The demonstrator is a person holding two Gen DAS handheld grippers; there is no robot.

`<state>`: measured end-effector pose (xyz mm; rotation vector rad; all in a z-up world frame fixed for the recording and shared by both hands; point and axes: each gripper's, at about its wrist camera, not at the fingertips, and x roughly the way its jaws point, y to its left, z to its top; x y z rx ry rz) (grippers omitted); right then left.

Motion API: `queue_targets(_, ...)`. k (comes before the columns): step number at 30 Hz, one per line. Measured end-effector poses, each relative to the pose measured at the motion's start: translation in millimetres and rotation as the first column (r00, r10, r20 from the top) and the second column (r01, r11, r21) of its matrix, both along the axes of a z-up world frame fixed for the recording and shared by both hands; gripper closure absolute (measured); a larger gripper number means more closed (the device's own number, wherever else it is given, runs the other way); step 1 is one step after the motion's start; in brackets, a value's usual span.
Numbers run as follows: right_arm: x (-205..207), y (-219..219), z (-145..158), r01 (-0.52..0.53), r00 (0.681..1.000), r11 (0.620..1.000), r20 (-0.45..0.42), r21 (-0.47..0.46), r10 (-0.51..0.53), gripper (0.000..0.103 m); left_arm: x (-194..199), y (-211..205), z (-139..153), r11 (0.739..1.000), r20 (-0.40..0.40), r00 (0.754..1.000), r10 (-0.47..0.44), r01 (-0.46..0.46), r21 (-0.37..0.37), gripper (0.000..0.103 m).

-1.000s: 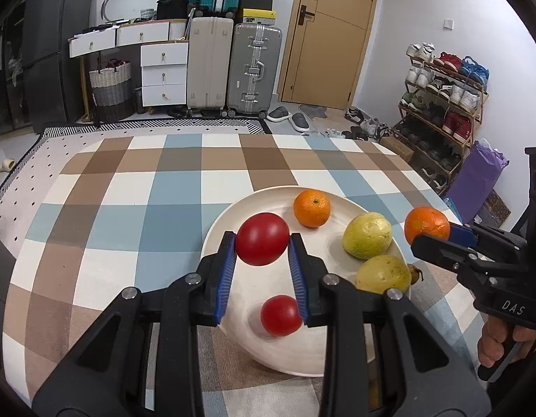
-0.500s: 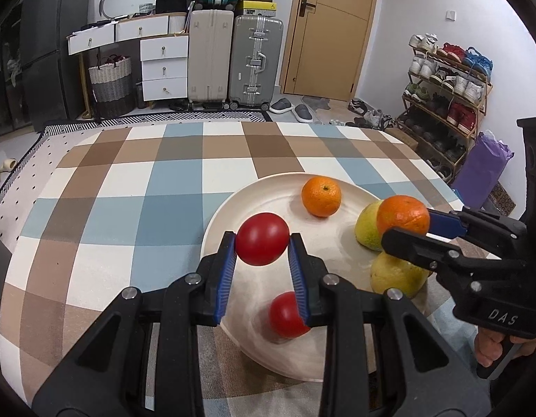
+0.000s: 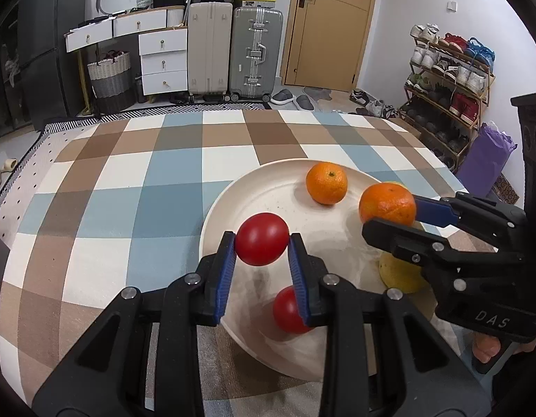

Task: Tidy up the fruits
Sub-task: 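Carry the tomato and mandarin over the white plate and open both tools, then withdraw both open tools from the plate toward the remaining fruits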

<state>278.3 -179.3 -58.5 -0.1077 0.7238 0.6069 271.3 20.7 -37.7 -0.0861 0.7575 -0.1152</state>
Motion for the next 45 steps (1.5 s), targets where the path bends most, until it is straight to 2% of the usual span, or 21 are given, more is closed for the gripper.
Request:
queue_targets(3,-1.8,0.1,-0.3,0.006,1.0,1.0,0.019,-0.002,-0.006,0.061,0.5,0.0,-2.2,1.0,-0.003,1.0,0.003,-0.003,0.004,0.075)
queue_targets(7,0.5,-5.2,-0.1,0.012,1.0,0.999,0.002,0.043,-0.012,0.059,-0.1,0.4,-1.5,1.0,0.002,1.0,0.007,-0.007,0.002,0.075)
queue_targets(10,-2.4,-7.4,4.8,0.031,0.999,0.999,0.042,0.032,-0.032,0.053,-1.9,2.5,-0.6,1.0,0.005,1.0,0.012,-0.012,-0.001,0.075)
queue_targets(12,-3.8,-10.7,7.4,0.037,0.998,0.998,0.051,0.045,-0.039,0.053,-2.9,4.3,-0.1,1.0,0.004,1.0,0.016,-0.016,-0.005,0.075)
queue_targets(14,-4.5,-12.8,9.0,0.041,0.998,0.998,0.051,0.047,-0.043,0.051,-4.3,6.0,0.7,1.0,0.003,1.0,0.021,-0.021,-0.006,0.072)
queue_targets(16,-6.4,-15.1,9.8,0.044,0.997,0.998,0.055,0.042,-0.046,0.044,-6.9,7.3,1.9,1.0,0.004,1.0,0.023,-0.023,-0.011,0.063)
queue_targets(17,-7.9,-17.1,10.2,0.047,0.997,0.998,0.057,0.044,-0.049,0.035,-9.5,8.2,3.4,1.0,0.007,1.0,0.024,-0.023,-0.018,0.057)
queue_targets(18,-9.5,-18.9,10.5,0.047,0.997,0.998,0.059,0.046,-0.049,0.027,-11.5,8.6,4.7,0.999,0.009,1.0,0.024,-0.024,-0.022,0.048)
queue_targets(21,-15.0,-27.8,14.8,0.069,0.994,0.996,0.077,0.06,-0.073,0.015,-21.7,8.4,10.4,0.999,0.033,0.999,0.033,-0.032,-0.023,0.022)
queue_targets(24,-20.2,-36.2,15.7,0.081,0.994,0.995,0.073,0.064,-0.086,0.005,-32.5,6.1,18.3,0.999,0.066,0.997,0.043,-0.042,-0.007,0.013)
queue_targets(26,-25.1,-43.9,12.8,0.084,0.994,0.994,0.063,0.069,-0.088,0.0,-38.6,5.8,23.0,0.998,0.081,0.995,0.055,-0.054,-0.017,0.002)
queue_targets(29,-30.5,-55.4,8.5,0.082,0.996,0.995,0.038,0.063,-0.084,0.0,-47.4,4.4,27.8,0.998,0.093,0.994,0.054,-0.052,-0.024,0.001)
queue_targets(35,-41.9,-74.1,9.4,0.081,0.996,0.992,0.016,0.097,-0.083,0.0,-66.2,-5.0,25.5,0.999,0.086,0.996,0.04,-0.04,0.006,0.001)
queue_targets(45,-62.2,-85.9,0.5,0.089,0.996,0.993,-0.004,0.077,-0.089,0.0,-98.0,-10.5,22.6,0.999,0.095,0.995,0.035,-0.037,0.015,0.001)
